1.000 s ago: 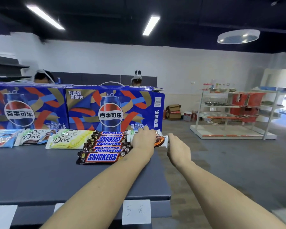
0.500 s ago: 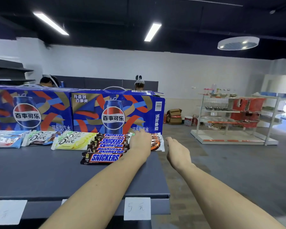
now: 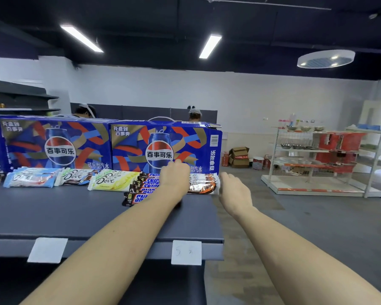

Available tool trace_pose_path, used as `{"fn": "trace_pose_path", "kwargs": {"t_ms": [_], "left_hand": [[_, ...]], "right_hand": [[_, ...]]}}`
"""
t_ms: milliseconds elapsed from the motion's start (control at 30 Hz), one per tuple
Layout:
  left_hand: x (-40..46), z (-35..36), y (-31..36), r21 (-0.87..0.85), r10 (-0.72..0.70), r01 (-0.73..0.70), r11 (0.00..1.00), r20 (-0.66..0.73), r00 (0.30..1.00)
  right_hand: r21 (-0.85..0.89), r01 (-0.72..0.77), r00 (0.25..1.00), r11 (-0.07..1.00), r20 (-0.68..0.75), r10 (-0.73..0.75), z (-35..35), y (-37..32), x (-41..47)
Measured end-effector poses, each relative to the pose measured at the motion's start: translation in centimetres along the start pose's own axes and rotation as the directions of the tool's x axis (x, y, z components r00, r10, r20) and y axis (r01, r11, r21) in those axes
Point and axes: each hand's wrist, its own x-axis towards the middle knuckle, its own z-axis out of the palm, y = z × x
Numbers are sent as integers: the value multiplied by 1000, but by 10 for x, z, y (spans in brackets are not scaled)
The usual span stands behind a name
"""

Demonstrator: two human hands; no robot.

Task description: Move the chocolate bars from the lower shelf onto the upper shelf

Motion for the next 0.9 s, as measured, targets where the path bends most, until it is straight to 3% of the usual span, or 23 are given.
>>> {"fn": "trace_pose_path", "kwargs": {"t_ms": [200, 533, 900], "left_hand": [[-34, -7, -47, -25, -145, 146, 989, 12, 989], [-89, -19, -114, -37, -275, 273, 961, -54, 960], [-180, -32, -269, -8, -442, 442, 897, -27, 896]], "right_hand": [[63, 85, 992, 994, -102, -78, 6, -44, -8], [120, 230, 972, 966, -75, -223, 9, -141, -24], [189, 352, 935, 917, -120, -334, 27, -310, -62]]}}
